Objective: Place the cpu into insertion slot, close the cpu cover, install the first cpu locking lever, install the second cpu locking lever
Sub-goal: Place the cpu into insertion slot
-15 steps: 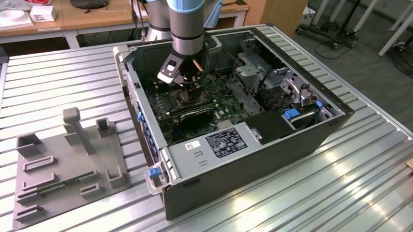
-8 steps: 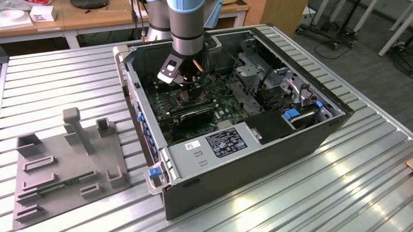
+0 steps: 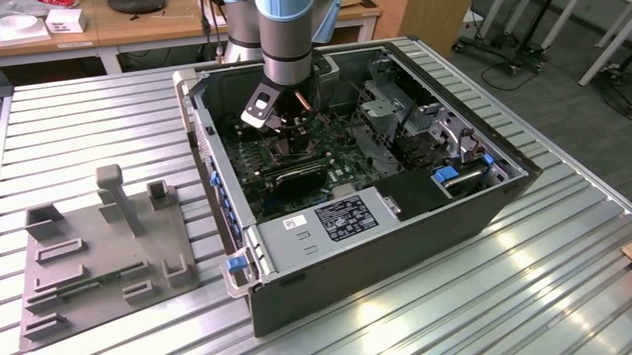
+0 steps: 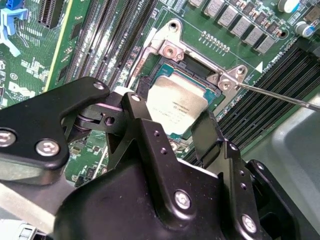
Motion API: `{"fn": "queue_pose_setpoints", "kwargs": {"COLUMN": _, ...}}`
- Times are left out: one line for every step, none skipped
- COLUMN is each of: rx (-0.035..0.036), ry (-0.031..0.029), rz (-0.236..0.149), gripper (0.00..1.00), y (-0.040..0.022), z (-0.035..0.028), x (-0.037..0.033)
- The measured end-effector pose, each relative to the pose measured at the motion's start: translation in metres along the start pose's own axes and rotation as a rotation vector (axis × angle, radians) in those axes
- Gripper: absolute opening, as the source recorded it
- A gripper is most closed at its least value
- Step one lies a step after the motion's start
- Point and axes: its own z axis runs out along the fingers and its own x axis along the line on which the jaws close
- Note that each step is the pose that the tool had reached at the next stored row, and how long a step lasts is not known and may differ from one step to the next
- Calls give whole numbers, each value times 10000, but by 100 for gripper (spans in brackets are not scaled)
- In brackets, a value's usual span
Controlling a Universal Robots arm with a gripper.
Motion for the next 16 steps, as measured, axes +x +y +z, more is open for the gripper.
{"fn": "queue_pose_setpoints", "kwargs": {"rx": 0, "ry": 0, "rz": 0, "gripper": 61, "y": 0, "z": 0, "x": 0}}
{"fn": "queue_pose_setpoints", "kwargs": {"rx": 1, "ry": 0, "rz": 0, "gripper": 61, "y": 0, "z": 0, "x": 0}}
{"fn": "queue_pose_setpoints", "kwargs": {"rx": 0, "ry": 0, "rz": 1, "gripper": 61, "y": 0, "z": 0, "x": 0}}
{"fn": "queue_pose_setpoints", "kwargs": {"rx": 0, "ry": 0, "rz": 0, "gripper": 61, "y": 0, "z": -4, "x": 0}}
{"fn": "queue_pose_setpoints", "kwargs": {"rx": 0, "ry": 1, "rz": 1, "gripper": 61, "y": 1, "z": -10, "x": 0}}
{"fn": "queue_pose_setpoints", "kwargs": {"rx": -1, "ry": 1, "rz": 1, "gripper": 61, "y": 2, "z": -20, "x": 1}}
{"fn": "queue_pose_setpoints", "kwargs": {"rx": -1, "ry": 1, "rz": 1, "gripper": 61, "y": 3, "z": -30, "x": 1}}
{"fn": "queue_pose_setpoints", "kwargs": {"rx": 0, "ry": 1, "rz": 1, "gripper": 61, "y": 3, "z": -41, "x": 1}}
{"fn": "queue_pose_setpoints", "kwargs": {"rx": 0, "ry": 0, "rz": 1, "gripper": 61, "y": 4, "z": -50, "x": 1}}
{"fn": "queue_pose_setpoints", "kwargs": {"rx": 0, "ry": 0, "rz": 1, "gripper": 61, "y": 5, "z": -60, "x": 2}}
{"fn": "queue_pose_setpoints", "kwargs": {"rx": 0, "ry": 0, "rz": 1, "gripper": 61, "y": 6, "z": -71, "x": 2}}
{"fn": "queue_pose_setpoints", "kwargs": {"rx": 0, "ry": 0, "rz": 1, "gripper": 61, "y": 7, "z": -83, "x": 2}}
{"fn": "queue_pose_setpoints", "kwargs": {"rx": -1, "ry": 1, "rz": 1, "gripper": 61, "y": 9, "z": -94, "x": 3}}
{"fn": "queue_pose_setpoints", "kwargs": {"rx": -1, "ry": 1, "rz": 1, "gripper": 61, "y": 10, "z": -108, "x": 3}}
{"fn": "queue_pose_setpoints", "kwargs": {"rx": -1, "ry": 1, "rz": 1, "gripper": 61, "y": 11, "z": -119, "x": 3}}
{"fn": "queue_pose_setpoints", "kwargs": {"rx": -1, "ry": 1, "rz": 0, "gripper": 61, "y": 12, "z": -131, "x": 4}}
